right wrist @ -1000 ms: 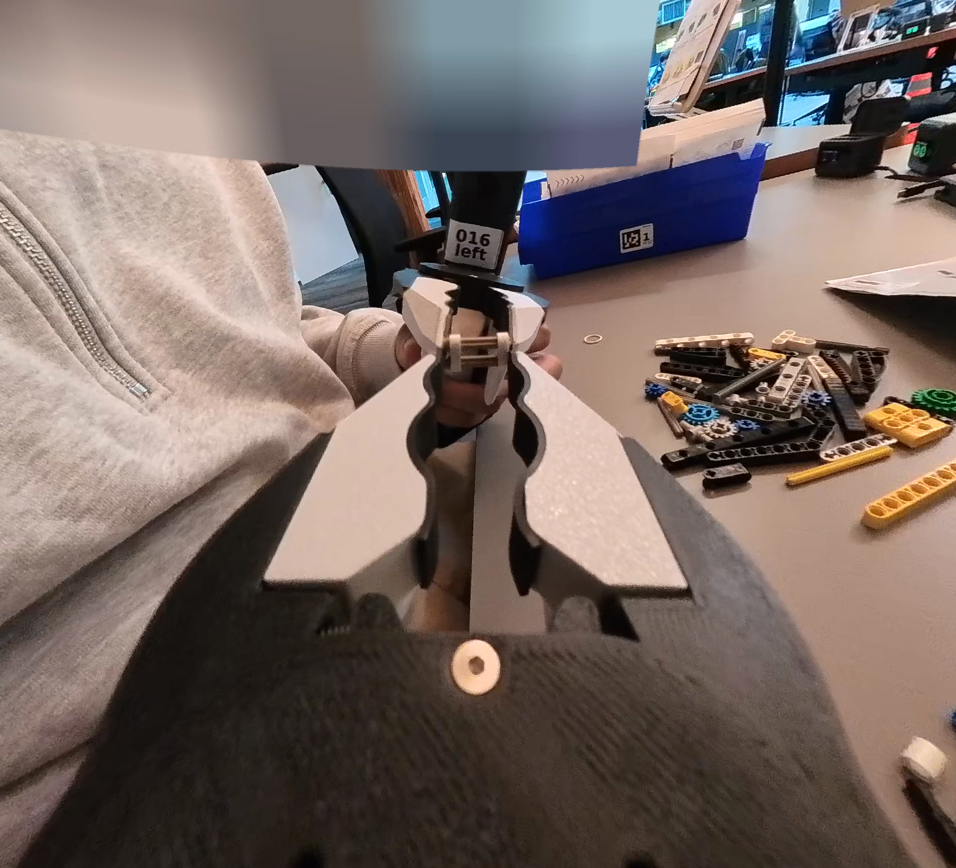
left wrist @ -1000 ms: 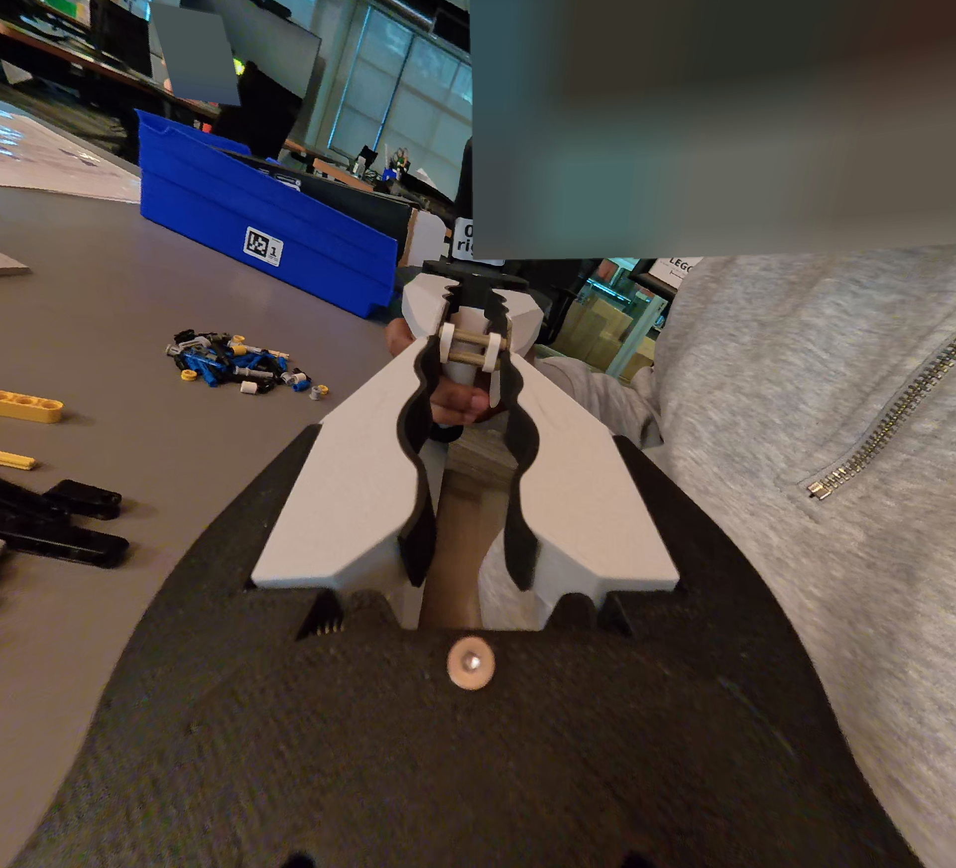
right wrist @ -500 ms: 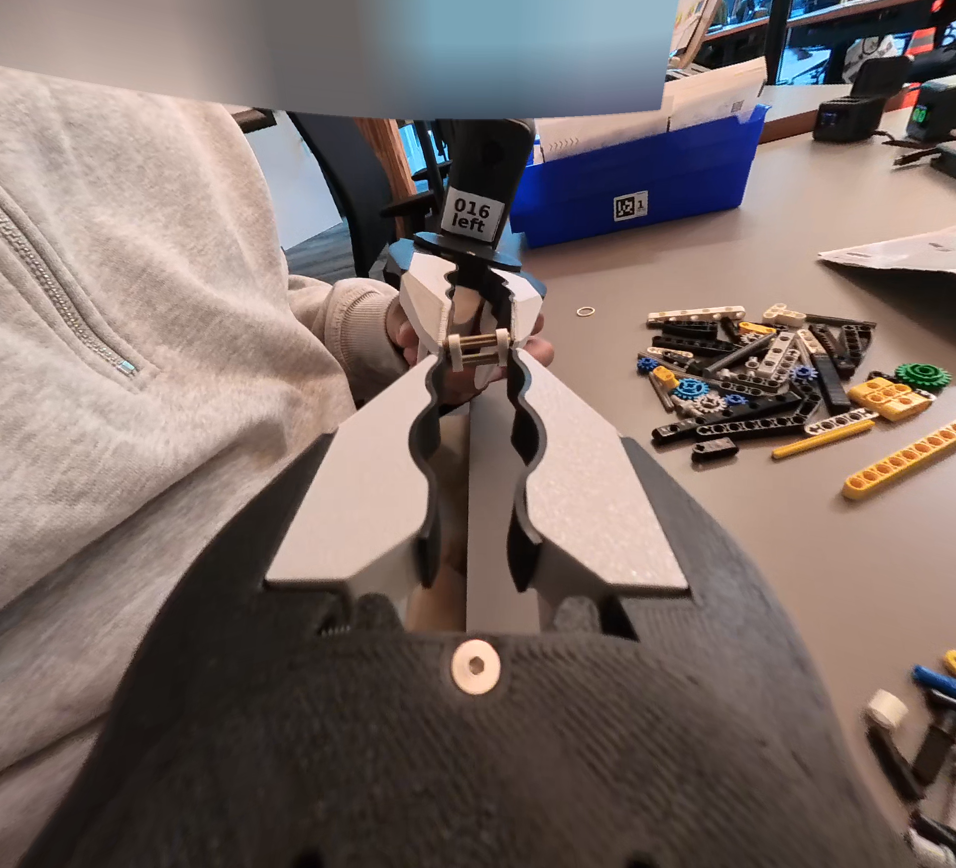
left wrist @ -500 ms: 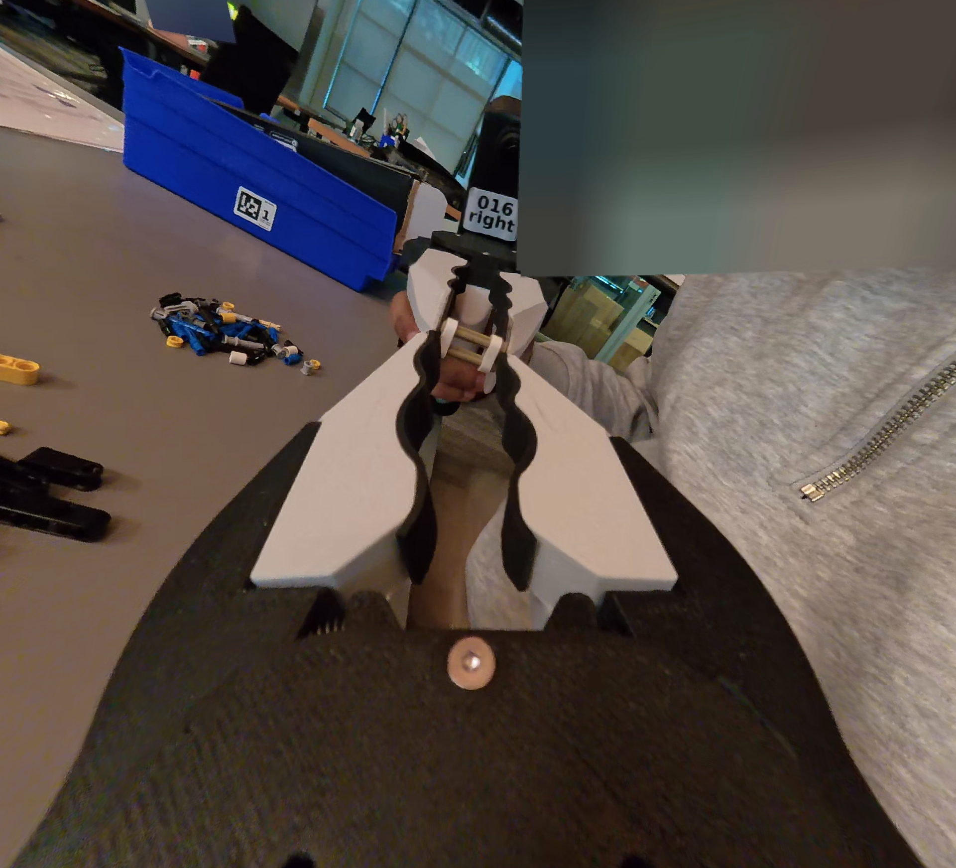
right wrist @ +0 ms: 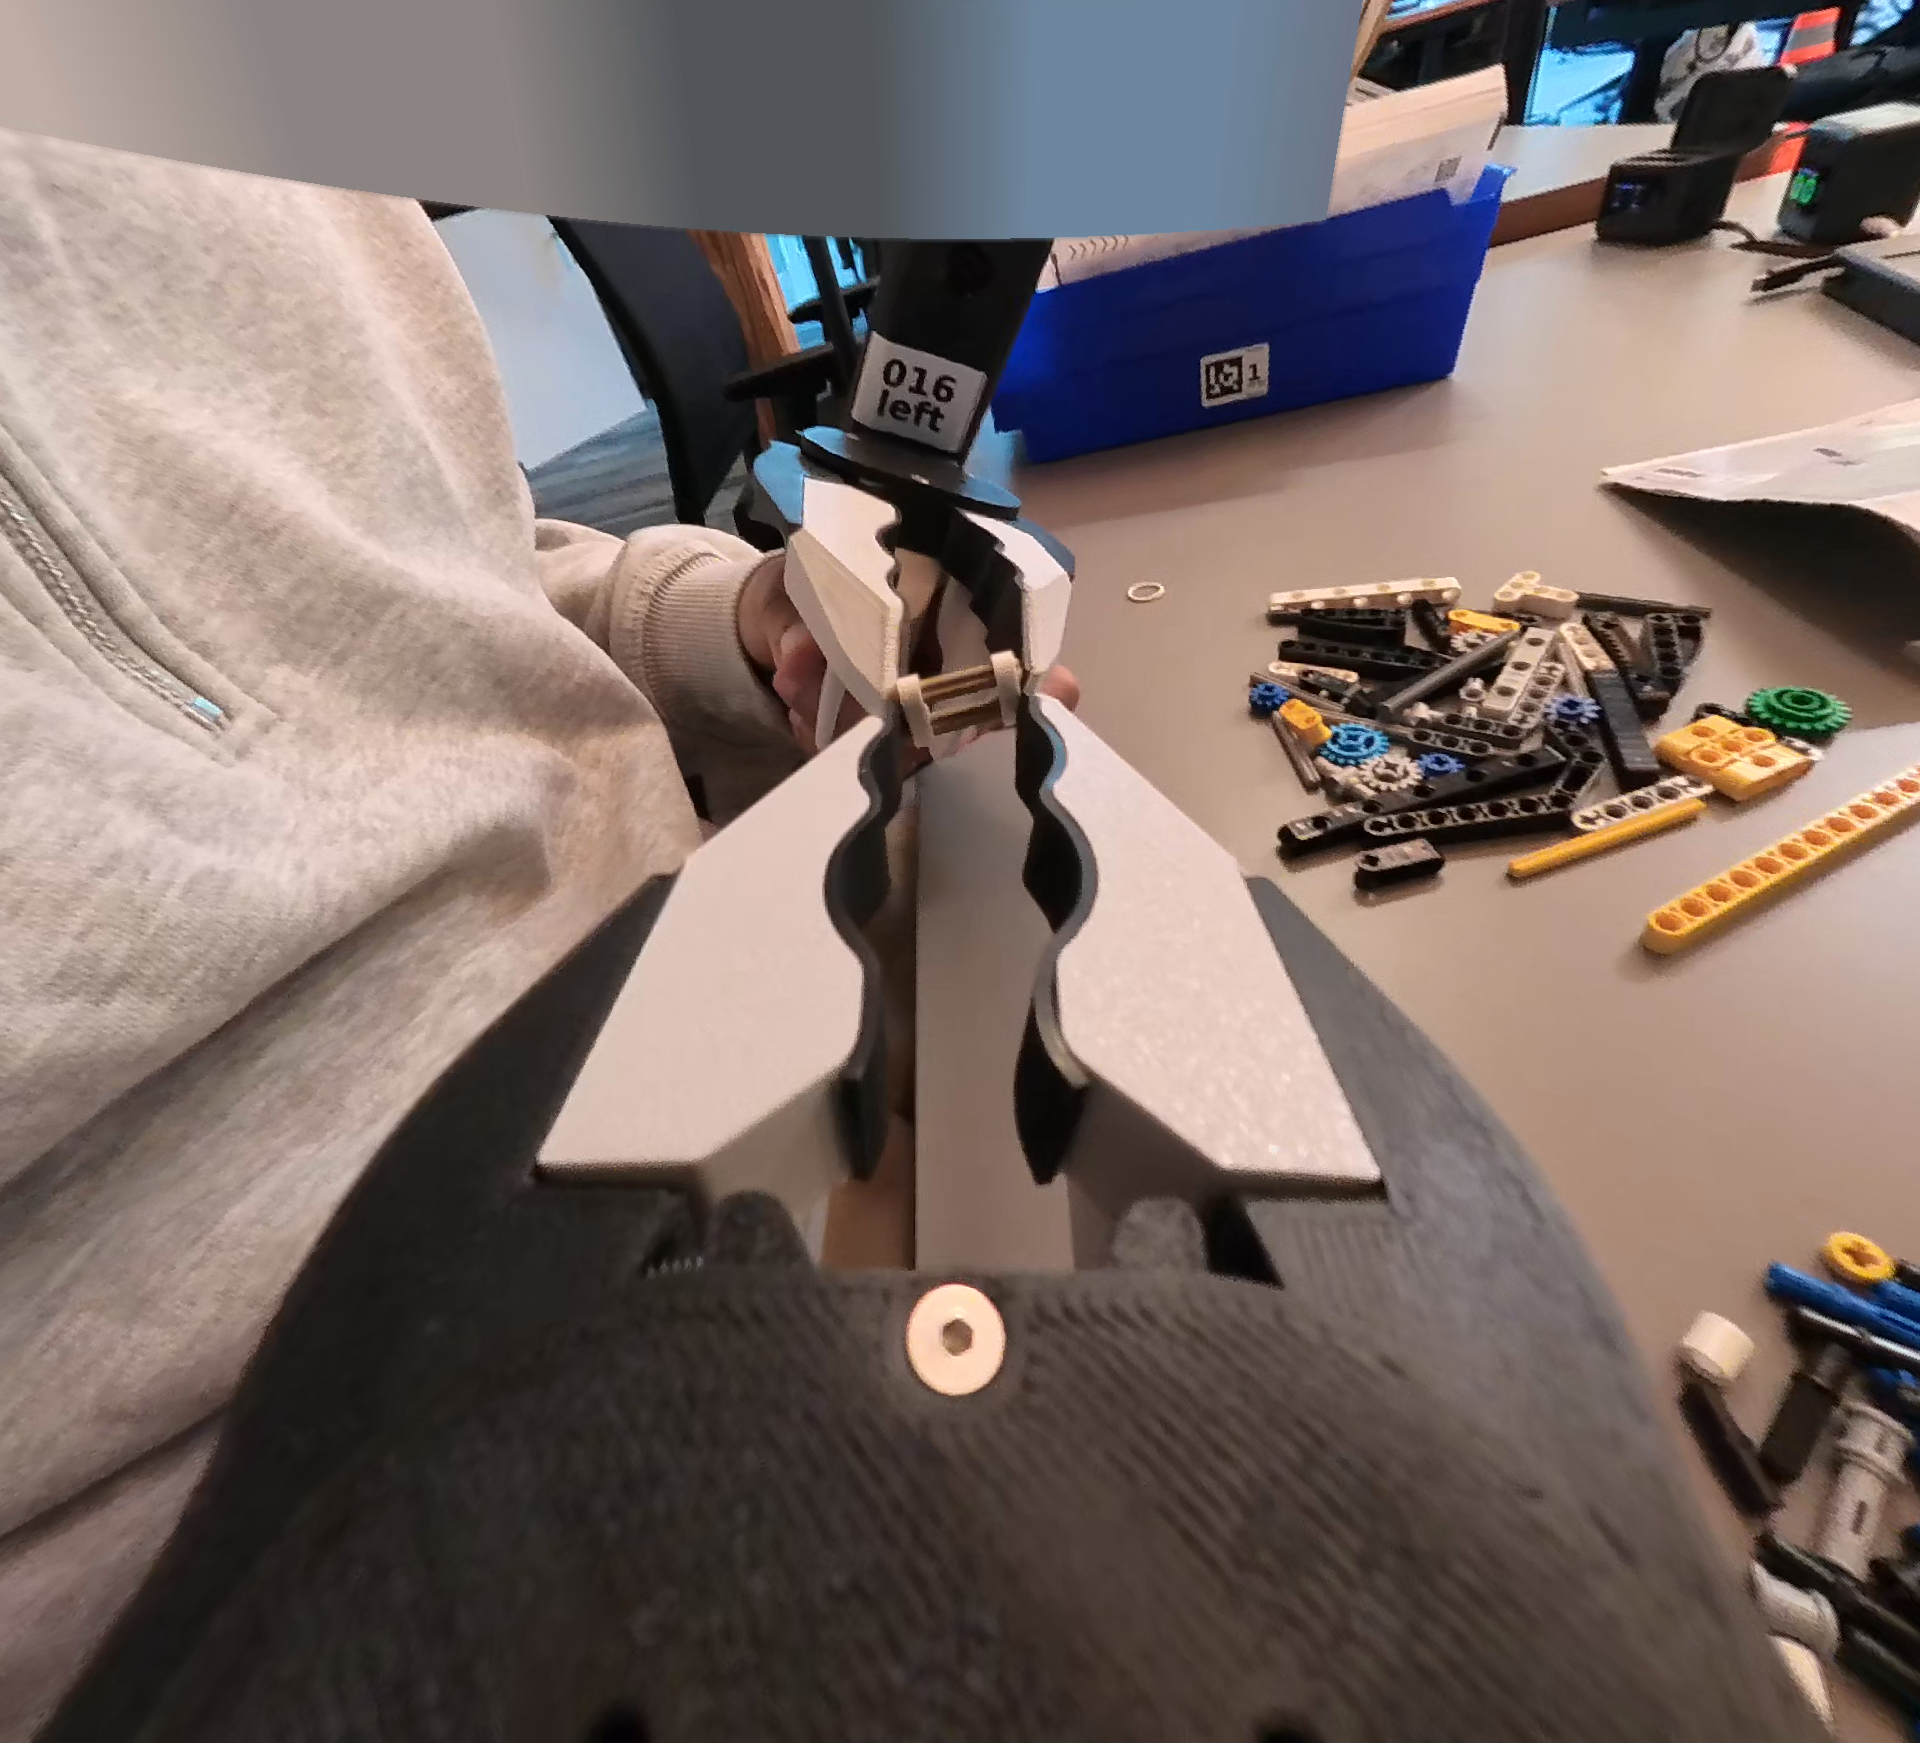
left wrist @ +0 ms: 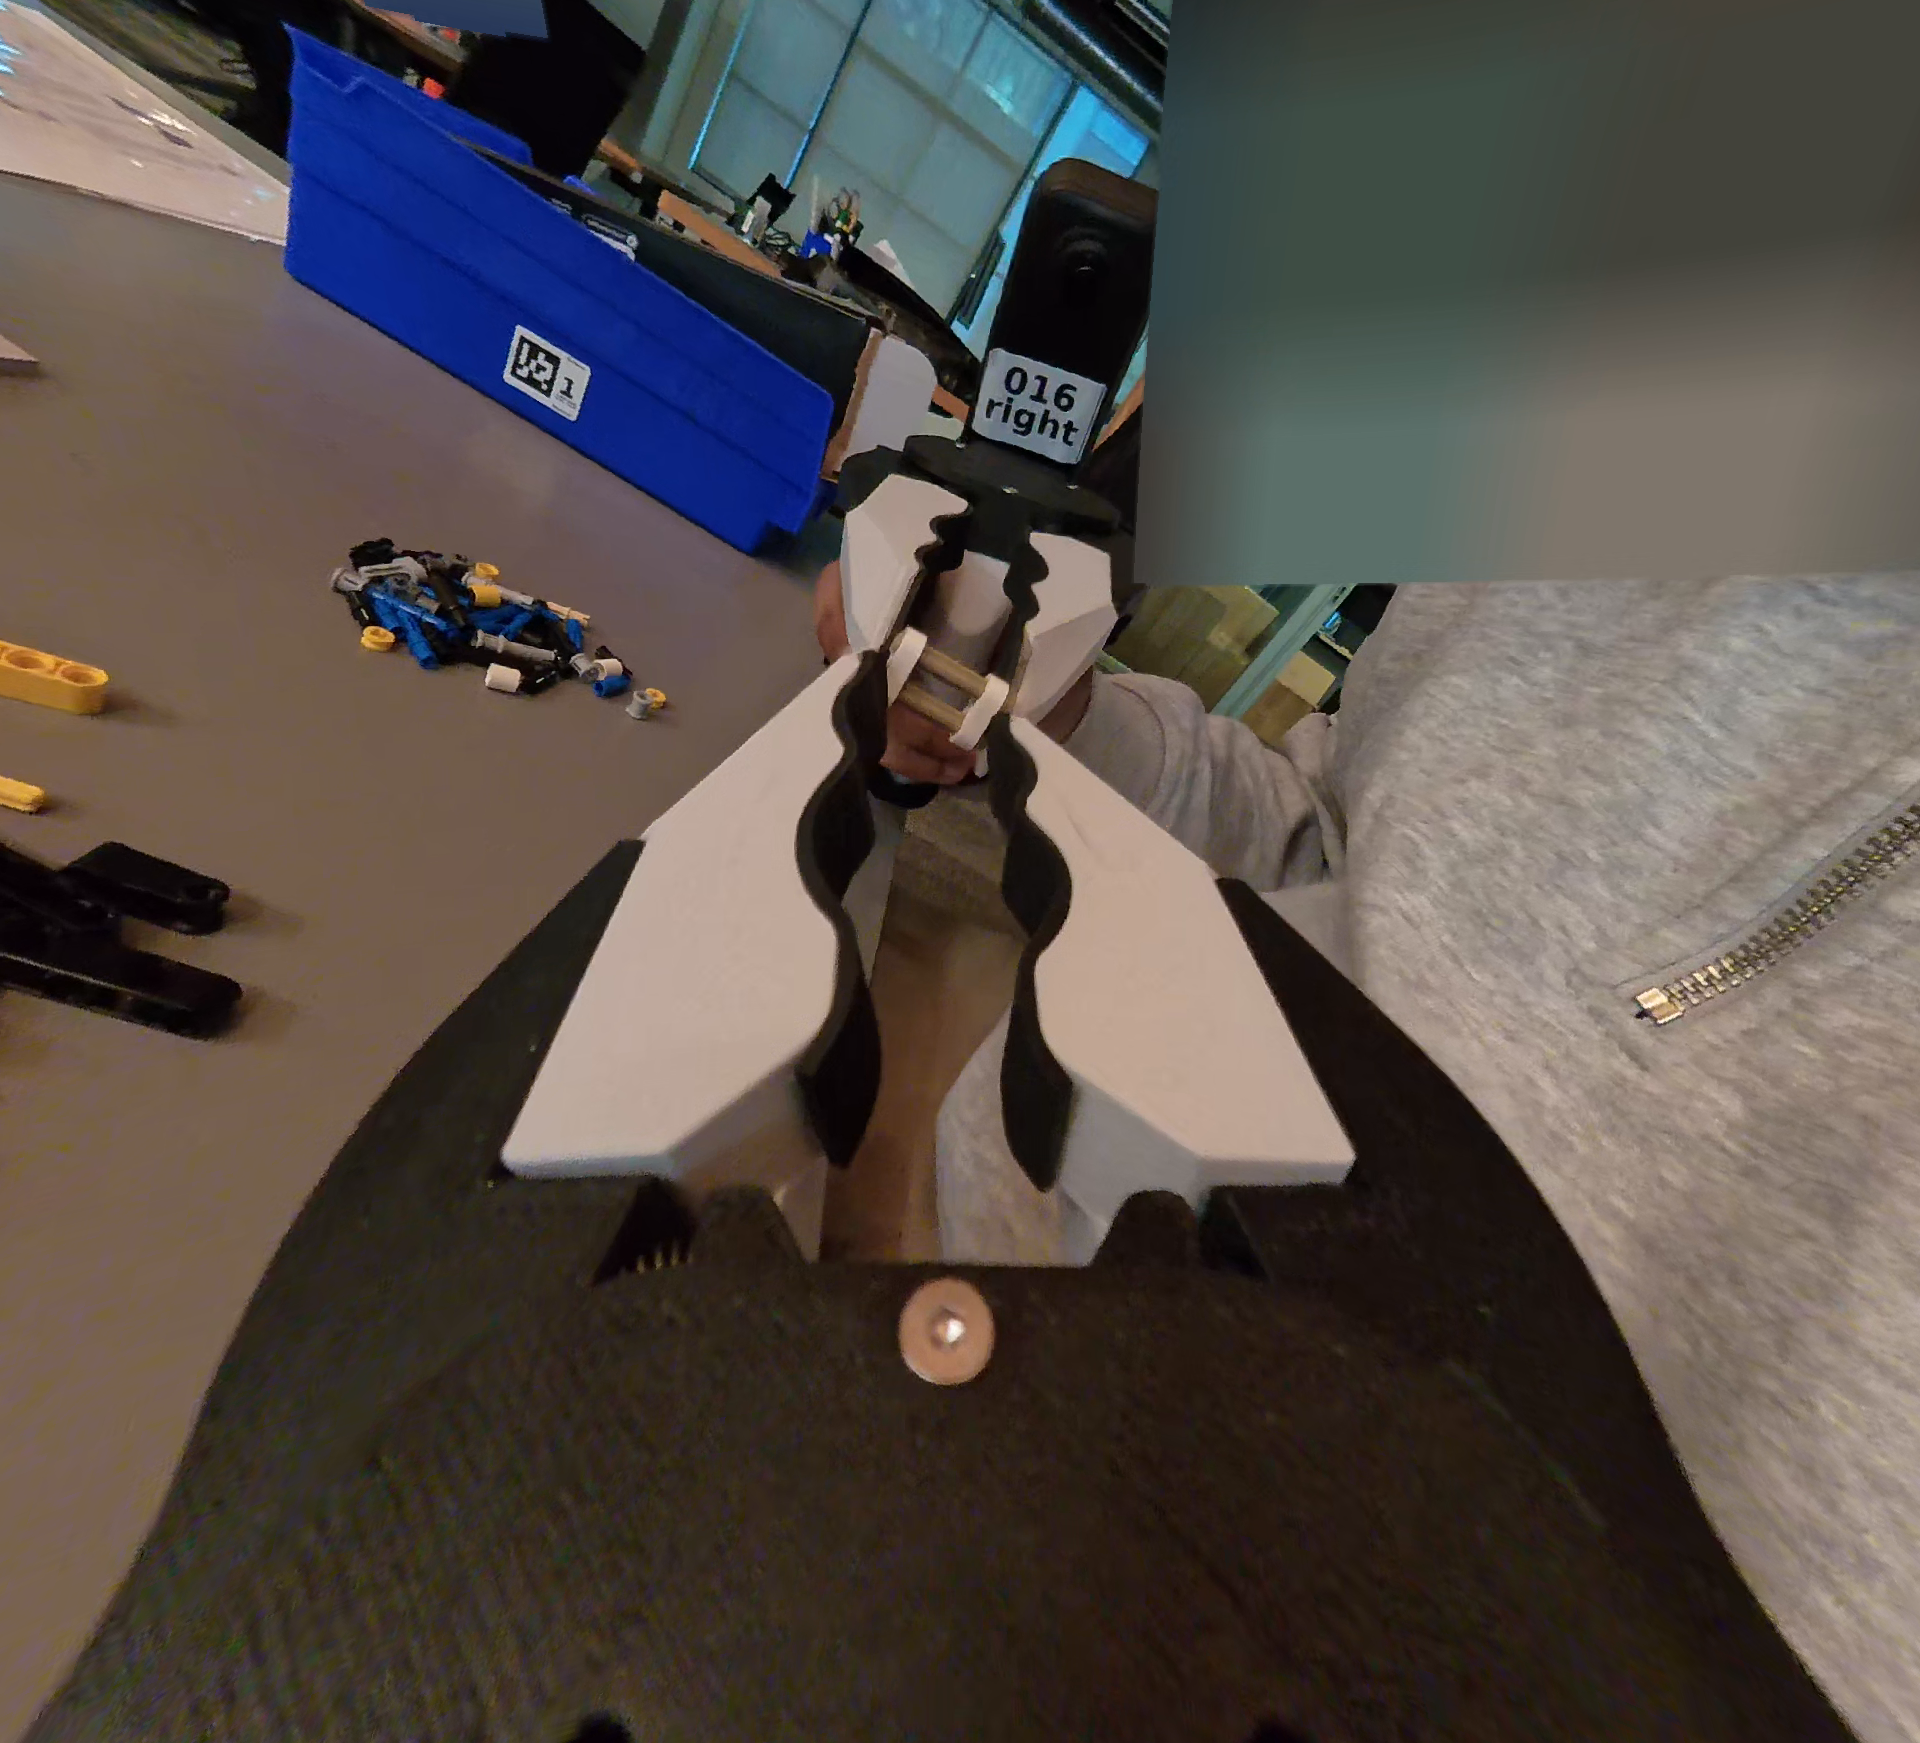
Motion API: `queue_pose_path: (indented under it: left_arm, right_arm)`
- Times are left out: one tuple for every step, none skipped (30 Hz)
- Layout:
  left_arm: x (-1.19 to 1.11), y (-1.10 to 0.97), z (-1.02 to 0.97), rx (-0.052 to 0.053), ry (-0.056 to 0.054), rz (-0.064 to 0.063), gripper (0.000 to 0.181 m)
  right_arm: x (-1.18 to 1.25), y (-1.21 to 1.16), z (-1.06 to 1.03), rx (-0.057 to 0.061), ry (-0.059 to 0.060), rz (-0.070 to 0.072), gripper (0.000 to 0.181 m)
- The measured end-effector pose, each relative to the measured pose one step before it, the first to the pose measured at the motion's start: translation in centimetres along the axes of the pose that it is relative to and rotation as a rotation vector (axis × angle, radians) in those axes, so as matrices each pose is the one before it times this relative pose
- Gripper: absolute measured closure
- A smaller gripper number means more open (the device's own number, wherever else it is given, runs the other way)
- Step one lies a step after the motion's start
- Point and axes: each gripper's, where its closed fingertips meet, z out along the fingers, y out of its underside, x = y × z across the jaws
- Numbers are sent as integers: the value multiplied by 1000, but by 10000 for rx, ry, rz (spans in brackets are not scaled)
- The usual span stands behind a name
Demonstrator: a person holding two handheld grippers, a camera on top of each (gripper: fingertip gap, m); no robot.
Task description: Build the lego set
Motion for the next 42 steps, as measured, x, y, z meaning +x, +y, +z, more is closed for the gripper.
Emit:
queue_pose_path:
  left_arm:
    - [0, -13, -1, 9, 8, -36, 161]
    - [-53, 8, 4, -2, -10, -66, 161]
    - [-37, 8, -2, -3, -17, -2, 161]
    - [-6, -8, -14, 4, 13, -18, 161]
    - [-17, -51, -8, 39, 26, -39, 161]
    - [53, -191, -25, 145, 90, -75, 161]
    - [86, -299, -37, 202, 90, -57, 161]
    - [-16, -173, -45, 95, 35, -34, 160]
    - [-61, -97, -72, 39, 23, -24, 160]
    - [-5, -124, -93, 74, 65, -36, 160]
    - [43, -136, -76, 88, 66, -56, 161]
    - [43, -147, -39, 85, 6, 57, 161]
    - [-11, -105, -30, 50, -102, 225, 161]
    - [-33, -90, -54, 18, -134, 277, 161]
    - [-114, -142, -109, 22, -184, 255, 160]
    - [-332, -124, -154, 10, -322, 298, 160]
    - [-409, -58, -157, -36, -364, 366, 160]
    - [-526, 34, -126, -111, -454, 412, 160]
    - [-740, 177, -75, -196, -620, 491, 160]
    - [-543, 388, 24, -301, -521, 585, 160]
    - [-417, 503, 131, -361, -465, 521, 160]
    - [-195, 333, 182, -256, -343, 294, 160]
    - [39, 127, 187, -86, -180, 162, 160]
    - [-142, 176, 176, -100, -296, 136, 160]
    - [-140, 224, 161, -154, -280, 144, 159]
    - [96, 158, 126, -116, -97, 156, 159]
    - [-8, 68, 73, -35, -152, 150, 159]
    - [-55, 31, 42, -20, -193, 164, 159]
    - [71, -13, 39, 5, -110, 191, 159]
    - [-56, -62, 8, 35, -212, 213, 159]
    - [7, -152, -23, 82, -193, 252, 159]
    - [64, -72, -10, 33, -151, 296, 159]
    - [78, -152, -36, 63, -140, 298, 159]
    - [28, -212, -61, 107, -179, 290, 159]
    - [165, -223, -70, 139, -44, 254, 159]
    - [242, -373, -103, 247, 53, 81, 159]
    - [139, -332, -78, 225, 61, -144, 160]
    - [138, -279, -73, 184, 146, -306, 159]
    - [82, -198, -50, 128, 172, -399, 159]
    - [120, -239, -78, 168, 249, -431, 158]
    - [120, -321, -122, 240, 275, -470, 158]
    - [-85, -345, -144, 253, 175, -579, 157]
  right_arm:
    - [12, 1, -1, 10, 2, 20, 161]
    - [45, 15, 8, -4, 12, 21, 161]
    - [34, 15, 0, -2, 20, -20, 161]
    - [3, 0, 12, 14, -15, 31, 161]
    - [25, -52, 12, 56, -29, 76, 161]
    - [-6, -187, 17, 189, -67, 136, 161]
    - [-9, -296, 37, 294, -94, 148, 160]
    - [40, -188, 71, 244, -95, 141, 160]
    - [63, -80, 72, 151, -57, 120, 160]
    - [27, -75, 102, 120, -6, 50, 160]
    - [8, -117, 86, 120, 43, -67, 160]
    - [5, -153, 44, 116, 61, -137, 160]
    - [64, -57, 4, 47, 95, -105, 159]
    - [124, 100, -34, -76, 89, -76, 156]
    - [287, 194, -67, -119, 152, -37, 153]
    - [346, 153, -96, -66, 155, 45, 149]
    - [200, 26, -114, 25, 32, 165, 147]
    - [96, -119, -84, 105, -69, 286, 146]
    - [61, -189, -35, 152, -84, 356, 145]
    - [63, -210, 21, 167, -62, 374, 144]
    - [36, -122, 109, 128, -29, 329, 143]
    - [147, 12, 181, 65, 91, 265, 143]
    - [290, 162, 231, -14, 208, 189, 143]
    - [273, 258, 215, -74, 234, 94, 144]
    - [315, 292, 192, -103, 278, 65, 146]
    - [331, 236, 125, -86, 297, 60, 148]
    - [256, 142, 55, -27, 254, 41, 148]
    - [203, 70, 5, 0, 215, 44, 150]
    - [111, 67, -1, 11, 126, 61, 152]
    - [45, 133, -2, -19, 60, 104, 153]
    - [48, 177, 1, -31, 33, 149, 154]
    - [-164, -23, -46, 105, -112, 172, 157]
    - [-192, -51, -62, 135, -136, 155, 163]
    - [-124, -85, -68, 141, -89, 151, 165]
    - [-10, -149, -129, 156, -7, 136, 170]
    - [-97, -162, -192, 143, -68, -11, 175]
    - [-187, -129, -140, 92, -129, 20, 176]
    - [-186, -149, -110, 99, -98, -7, 176]
    - [-90, -128, -102, 89, -17, -50, 176]
    - [-222, -148, -79, 92, -103, -53, 176]
    - [-286, -194, -96, 119, -163, -27, 175]
    - [-193, -253, -130, 162, -118, 32, 175]
